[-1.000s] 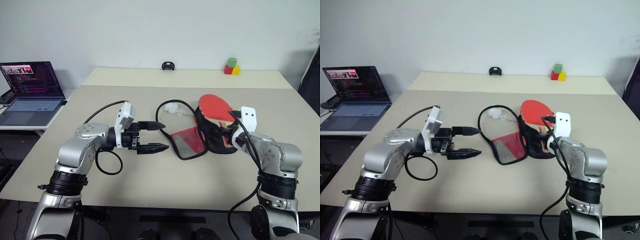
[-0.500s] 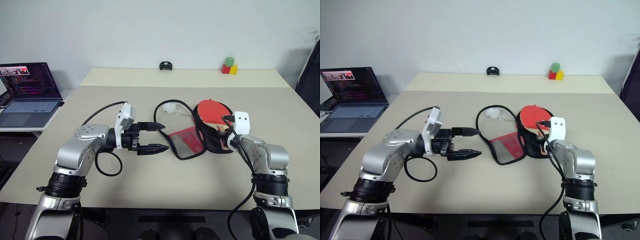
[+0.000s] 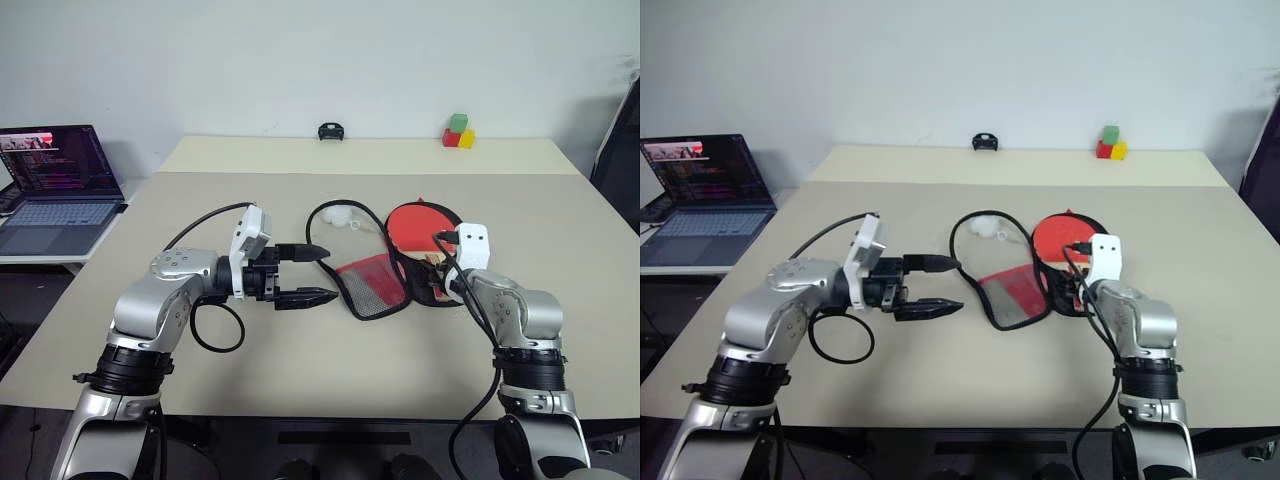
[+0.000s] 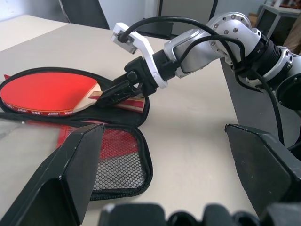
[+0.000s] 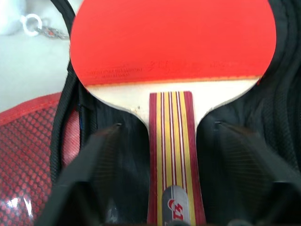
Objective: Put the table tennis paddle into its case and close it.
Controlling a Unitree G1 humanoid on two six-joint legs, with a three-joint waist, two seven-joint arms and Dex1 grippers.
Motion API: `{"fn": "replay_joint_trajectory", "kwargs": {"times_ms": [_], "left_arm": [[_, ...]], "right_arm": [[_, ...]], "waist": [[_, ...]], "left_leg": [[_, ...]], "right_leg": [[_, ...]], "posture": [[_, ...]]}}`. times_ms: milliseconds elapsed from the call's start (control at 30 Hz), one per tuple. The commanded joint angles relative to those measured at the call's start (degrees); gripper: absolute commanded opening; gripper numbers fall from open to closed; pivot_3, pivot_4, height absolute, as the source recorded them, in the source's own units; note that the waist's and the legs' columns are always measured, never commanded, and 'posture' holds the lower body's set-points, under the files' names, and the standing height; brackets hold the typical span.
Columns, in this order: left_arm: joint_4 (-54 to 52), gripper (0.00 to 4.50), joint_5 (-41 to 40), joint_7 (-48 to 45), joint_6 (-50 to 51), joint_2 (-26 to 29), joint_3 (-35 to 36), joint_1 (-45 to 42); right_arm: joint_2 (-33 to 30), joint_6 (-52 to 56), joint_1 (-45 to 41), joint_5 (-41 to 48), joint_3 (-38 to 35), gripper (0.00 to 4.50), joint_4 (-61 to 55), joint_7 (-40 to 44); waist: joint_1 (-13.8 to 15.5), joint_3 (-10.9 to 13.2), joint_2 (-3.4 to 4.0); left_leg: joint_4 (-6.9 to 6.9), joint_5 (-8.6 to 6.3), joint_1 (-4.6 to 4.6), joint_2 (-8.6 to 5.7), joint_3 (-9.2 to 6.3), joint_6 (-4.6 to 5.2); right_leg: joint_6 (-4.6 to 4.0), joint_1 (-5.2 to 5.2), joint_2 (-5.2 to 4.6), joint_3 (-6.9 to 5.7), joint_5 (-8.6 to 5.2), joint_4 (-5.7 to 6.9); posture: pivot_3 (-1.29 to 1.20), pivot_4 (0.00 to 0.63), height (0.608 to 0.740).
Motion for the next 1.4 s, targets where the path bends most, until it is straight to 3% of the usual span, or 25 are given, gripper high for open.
{"fn": "replay_joint_trajectory", "kwargs": {"times_ms": [33,600,700,967,1267,1400], "left_arm": [[-1.84,4.50,-1.44,0.31,-0.41,0.36,2.02,-0.07],[-1.38,4.50,-1.64,0.83,-0.62,0.22,2.11,-0.19],[-1.47,4.50,-1.67,0.94,-0.56,0.25,2.13,-0.21],[-1.77,4.50,-2.07,1.19,-0.43,0.50,2.08,-0.13],[-1.59,4.50,-2.11,1.24,-0.54,0.33,1.88,-0.19],[-1.49,4.50,-1.96,1.26,-0.65,0.32,1.78,-0.13]], "right_arm": [[-1.27,-1.65,0.68,-0.77,1.01,4.47,-4.53,0.46],[-2.91,-6.56,3.74,-3.77,4.29,4.47,-0.30,2.56],[-3.34,-8.14,3.82,-5.06,5.38,3.85,0.49,2.88],[-3.30,-8.97,4.27,-6.29,5.80,1.06,-0.13,2.67],[-2.34,-7.07,4.80,-5.35,6.05,1.07,-1.87,3.33],[-1.27,-5.66,5.00,-4.38,5.16,2.40,-3.87,3.02]], "waist": [[0.00,0.00,0.00],[0.00,0.00,0.00],[0.01,0.00,0.00],[0.01,0.00,0.00],[0.01,0.00,0.00],[0.00,0.00,0.00]], "left_leg": [[0.00,0.00,0.00,0.00,0.00,0.00],[-0.01,0.01,0.00,-0.01,0.01,0.01],[-0.01,0.01,0.01,-0.01,0.00,0.01],[-0.01,0.02,0.00,0.00,0.00,0.00],[-0.01,0.02,0.00,0.00,0.00,0.00],[-0.02,0.02,0.00,0.01,0.00,0.00]], "right_leg": [[0.00,0.00,0.00,0.00,0.00,0.00],[0.00,0.00,0.00,0.00,0.00,0.00],[0.00,0.00,0.00,-0.01,0.00,0.01],[0.00,0.00,0.00,0.00,0.00,0.01],[0.00,0.00,0.00,-0.01,0.00,0.01],[0.00,0.00,0.00,0.01,0.00,0.01]], "posture": [[0.00,0.150,0.740],[0.00,0.150,0.740],[0.00,0.150,0.740],[0.00,0.150,0.740],[0.00,0.150,0.740],[0.00,0.150,0.740]]}}
